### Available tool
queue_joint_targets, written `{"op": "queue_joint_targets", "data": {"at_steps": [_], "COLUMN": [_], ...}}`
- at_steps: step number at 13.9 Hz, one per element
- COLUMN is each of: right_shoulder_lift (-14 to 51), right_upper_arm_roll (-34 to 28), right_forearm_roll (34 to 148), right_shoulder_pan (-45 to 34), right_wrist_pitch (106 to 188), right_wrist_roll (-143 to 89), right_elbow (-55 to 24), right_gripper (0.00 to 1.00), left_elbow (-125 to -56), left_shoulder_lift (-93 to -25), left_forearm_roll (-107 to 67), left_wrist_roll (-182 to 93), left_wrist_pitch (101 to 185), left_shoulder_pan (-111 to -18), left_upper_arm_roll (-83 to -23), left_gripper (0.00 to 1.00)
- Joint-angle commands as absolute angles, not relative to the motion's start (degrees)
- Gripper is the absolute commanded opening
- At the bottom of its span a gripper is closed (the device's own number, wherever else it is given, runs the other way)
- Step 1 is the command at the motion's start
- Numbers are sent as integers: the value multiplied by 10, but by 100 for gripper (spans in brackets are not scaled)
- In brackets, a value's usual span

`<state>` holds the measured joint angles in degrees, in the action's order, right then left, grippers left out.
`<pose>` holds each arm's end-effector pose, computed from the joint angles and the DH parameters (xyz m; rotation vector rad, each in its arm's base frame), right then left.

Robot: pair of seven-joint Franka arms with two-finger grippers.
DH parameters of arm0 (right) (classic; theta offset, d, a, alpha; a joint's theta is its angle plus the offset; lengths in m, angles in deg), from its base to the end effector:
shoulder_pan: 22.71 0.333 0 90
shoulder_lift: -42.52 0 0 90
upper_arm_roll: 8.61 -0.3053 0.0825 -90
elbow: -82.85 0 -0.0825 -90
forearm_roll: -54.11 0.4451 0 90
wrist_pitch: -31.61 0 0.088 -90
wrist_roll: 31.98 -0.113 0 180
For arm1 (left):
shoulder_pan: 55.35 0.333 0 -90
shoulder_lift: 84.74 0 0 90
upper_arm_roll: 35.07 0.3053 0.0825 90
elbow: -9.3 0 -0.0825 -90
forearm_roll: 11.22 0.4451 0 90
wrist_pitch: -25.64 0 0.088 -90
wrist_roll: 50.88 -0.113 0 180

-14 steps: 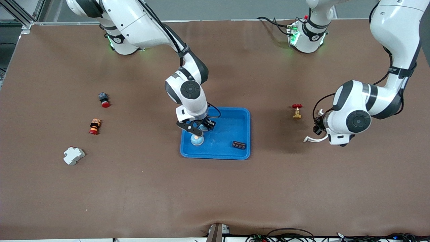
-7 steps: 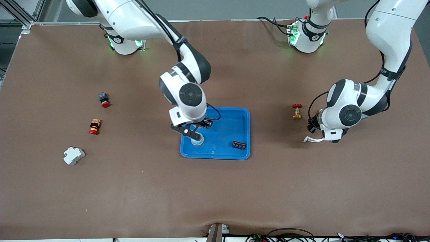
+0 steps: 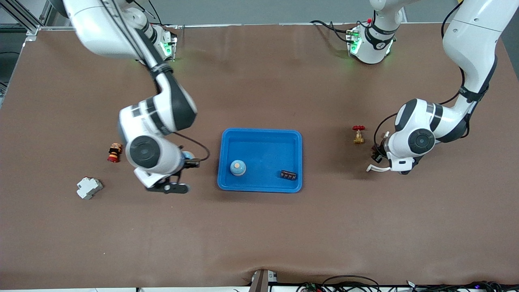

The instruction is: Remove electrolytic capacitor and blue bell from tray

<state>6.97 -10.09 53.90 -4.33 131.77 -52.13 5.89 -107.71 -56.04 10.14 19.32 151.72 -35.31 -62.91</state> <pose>0.7059 0.2511 0.3101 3.0628 -0.0110 -0.3174 0.5911 -0.0803 0.1368 -2.6799 -1.2086 0.2611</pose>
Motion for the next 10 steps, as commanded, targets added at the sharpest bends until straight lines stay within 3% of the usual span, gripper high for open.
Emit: {"op": "queue_joint_targets", "data": {"at_steps": [1,4,7,10], "right_shoulder_lift": [115,151,203,220], "right_upper_arm_roll": [-110,-110,-109,-110], "right_forearm_roll": [538,538,526,526], "right_shoulder_pan": [-91,-136,-155,-207], "right_wrist_pitch": [1340,1409,1539,1601], "right_wrist_roll": [-417,-318,-266,-166], "right_elbow": [-7,-90,-221,-280], "right_gripper": [0,0,0,0], "left_elbow": [-1035,-960,-903,-828], "left_shoulder_lift": [-575,-572,-554,-498], "left_forearm_roll": [111,104,98,101], "left_wrist_roll": [231,280,400,511], "left_wrist_pitch": [1487,1418,1414,1418], "left_shoulder_pan": [-360,-387,-456,-523], "left_upper_arm_roll": [-647,-680,-683,-683], "left_gripper": [100,100,100,100]}}
